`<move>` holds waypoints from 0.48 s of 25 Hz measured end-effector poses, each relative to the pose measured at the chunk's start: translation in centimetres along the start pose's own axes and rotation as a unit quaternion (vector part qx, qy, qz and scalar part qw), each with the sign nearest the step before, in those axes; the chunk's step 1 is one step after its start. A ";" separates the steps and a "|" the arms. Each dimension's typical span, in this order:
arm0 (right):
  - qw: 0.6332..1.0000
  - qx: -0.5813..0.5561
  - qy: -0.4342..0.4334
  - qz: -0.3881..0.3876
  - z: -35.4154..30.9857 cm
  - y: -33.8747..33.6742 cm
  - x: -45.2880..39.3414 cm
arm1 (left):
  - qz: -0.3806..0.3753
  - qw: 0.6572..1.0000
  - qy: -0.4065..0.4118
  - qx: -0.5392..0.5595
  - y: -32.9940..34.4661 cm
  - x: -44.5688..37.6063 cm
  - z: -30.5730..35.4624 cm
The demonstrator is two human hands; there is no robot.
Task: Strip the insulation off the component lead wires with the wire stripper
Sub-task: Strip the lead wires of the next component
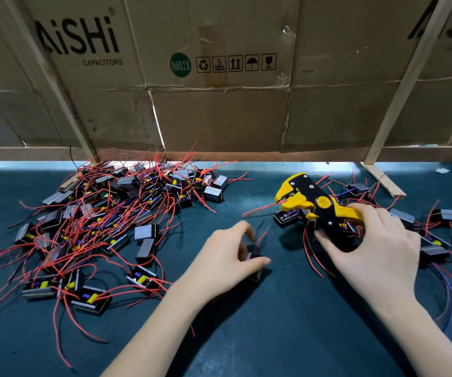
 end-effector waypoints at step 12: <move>0.998 -0.060 0.025 -0.014 0.2 -0.2 -0.1 | 0.313 0.910 -0.194 -0.188 -14.2 3.2 -6.9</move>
Point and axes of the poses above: each hand's wrist, its own x-axis away from the middle knuckle, its own y-axis out of the palm, z = x × y, the point moved 6 cm from there along -x, towards the middle knuckle, and after that the axes turned 2 degrees about -y, right-handed, at the moved point
